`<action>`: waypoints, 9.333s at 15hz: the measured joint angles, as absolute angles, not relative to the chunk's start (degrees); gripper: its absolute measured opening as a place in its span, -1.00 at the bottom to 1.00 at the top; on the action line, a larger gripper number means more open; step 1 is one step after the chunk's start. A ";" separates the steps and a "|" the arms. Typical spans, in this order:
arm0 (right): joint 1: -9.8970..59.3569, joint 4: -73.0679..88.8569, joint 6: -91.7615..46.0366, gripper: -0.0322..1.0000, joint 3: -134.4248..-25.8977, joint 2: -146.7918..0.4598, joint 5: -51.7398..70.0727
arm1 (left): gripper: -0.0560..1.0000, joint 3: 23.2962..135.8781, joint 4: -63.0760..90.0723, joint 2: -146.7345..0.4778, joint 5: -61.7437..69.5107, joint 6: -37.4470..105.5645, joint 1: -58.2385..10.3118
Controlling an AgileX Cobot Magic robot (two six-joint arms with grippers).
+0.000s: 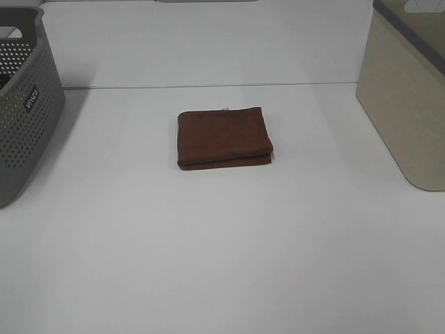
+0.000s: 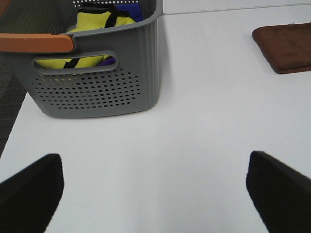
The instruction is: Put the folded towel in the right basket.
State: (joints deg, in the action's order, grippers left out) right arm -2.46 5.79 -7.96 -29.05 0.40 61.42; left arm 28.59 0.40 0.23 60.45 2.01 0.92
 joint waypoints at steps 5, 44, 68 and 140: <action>-2.46 5.79 -7.96 0.37 -29.05 0.40 61.42 | 0.94 28.59 0.40 0.23 60.45 2.01 0.92; 11.46 24.52 -17.02 0.37 -108.58 -120.84 63.48 | 0.94 28.59 0.40 0.23 60.45 2.01 0.92; 11.46 35.35 -16.04 0.37 -119.69 -146.51 57.58 | 0.94 28.59 0.40 0.23 60.45 2.01 0.92; -4.53 6.25 -4.41 0.26 -54.95 -62.74 69.79 | 0.94 28.59 0.40 0.23 60.45 2.01 0.92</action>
